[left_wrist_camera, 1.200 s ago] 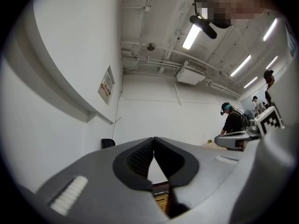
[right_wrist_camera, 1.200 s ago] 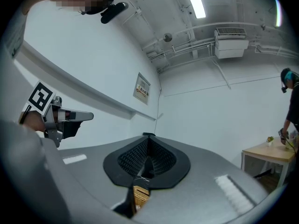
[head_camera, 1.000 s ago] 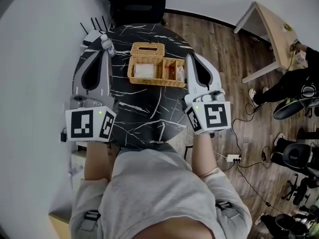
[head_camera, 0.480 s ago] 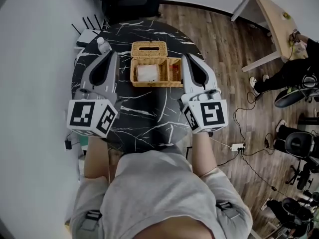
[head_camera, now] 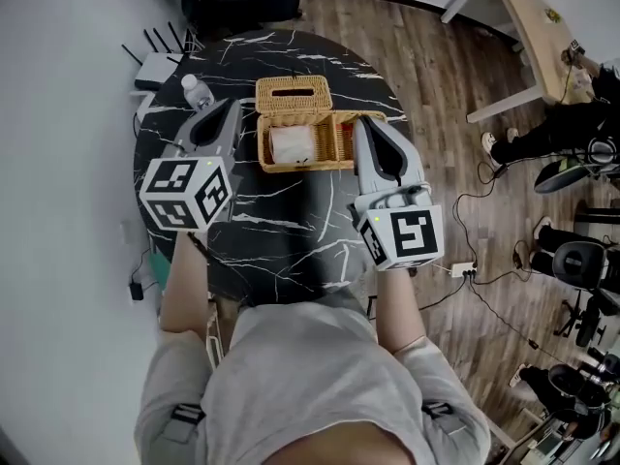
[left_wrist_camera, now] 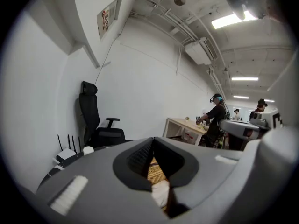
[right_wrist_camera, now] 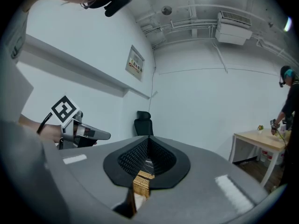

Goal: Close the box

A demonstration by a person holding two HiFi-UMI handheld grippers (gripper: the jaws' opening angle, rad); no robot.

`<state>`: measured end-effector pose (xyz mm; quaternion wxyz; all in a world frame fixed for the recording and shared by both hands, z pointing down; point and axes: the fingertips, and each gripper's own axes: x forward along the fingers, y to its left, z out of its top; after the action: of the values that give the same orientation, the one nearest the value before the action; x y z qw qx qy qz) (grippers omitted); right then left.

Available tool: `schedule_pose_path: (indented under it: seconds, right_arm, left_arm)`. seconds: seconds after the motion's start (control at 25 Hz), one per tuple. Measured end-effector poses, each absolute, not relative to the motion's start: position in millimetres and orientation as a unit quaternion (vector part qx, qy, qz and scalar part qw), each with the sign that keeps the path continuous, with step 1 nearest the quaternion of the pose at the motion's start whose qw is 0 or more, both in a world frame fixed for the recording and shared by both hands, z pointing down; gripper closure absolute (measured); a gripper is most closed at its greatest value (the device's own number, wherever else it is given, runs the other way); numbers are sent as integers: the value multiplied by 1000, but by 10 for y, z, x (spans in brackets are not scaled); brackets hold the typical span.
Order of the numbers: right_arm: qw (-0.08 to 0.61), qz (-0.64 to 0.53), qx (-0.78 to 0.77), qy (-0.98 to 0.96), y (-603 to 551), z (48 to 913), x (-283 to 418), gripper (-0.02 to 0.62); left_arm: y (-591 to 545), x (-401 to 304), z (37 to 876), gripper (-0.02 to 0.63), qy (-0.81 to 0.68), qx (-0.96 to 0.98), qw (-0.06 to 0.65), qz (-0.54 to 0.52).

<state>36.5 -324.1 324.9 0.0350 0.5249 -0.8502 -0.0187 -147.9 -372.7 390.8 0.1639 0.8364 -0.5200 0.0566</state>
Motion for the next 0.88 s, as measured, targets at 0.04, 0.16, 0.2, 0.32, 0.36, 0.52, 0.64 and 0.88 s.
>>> schedule_pose_path:
  seconds: [0.04,0.16,0.2,0.32,0.36,0.52,0.64,0.88]
  right_arm:
    - [39,-17,527,-849,-3242,3278,359,591]
    - [51,-13,530,-846,-3251,3361,333,591]
    - [54,-11,531,-845,-3252,3389,322,591]
    - [63,-7,533,-844,-3251,3468,280,591]
    - [65,-6,533,-844,-3253,3490,267,591]
    - [75,0,531,-844,-3271,3576,214,591]
    - [81,6,530,-844,-3282,3651,181,591]
    - [90,11,527,-845,-3315,3761,115,591]
  left_arm:
    - [-3777,-1488,4010,546,-516,836,174,66]
    - [-3911,-1496,4302,546,-501,836,205,89]
    - [-3949,-1494,4394,546,-495,837,213,96]
    - [-4042,-1484,4642,545,-480,836,239,116]
    - [-4071,-1480,4716,545,-475,835,248,122]
    - [-4236,-1504,4920,545,-466,829,277,141]
    - [-4393,-1549,4993,545,-465,824,289,145]
    - [-4540,-1526,5356,545,-440,815,342,160]
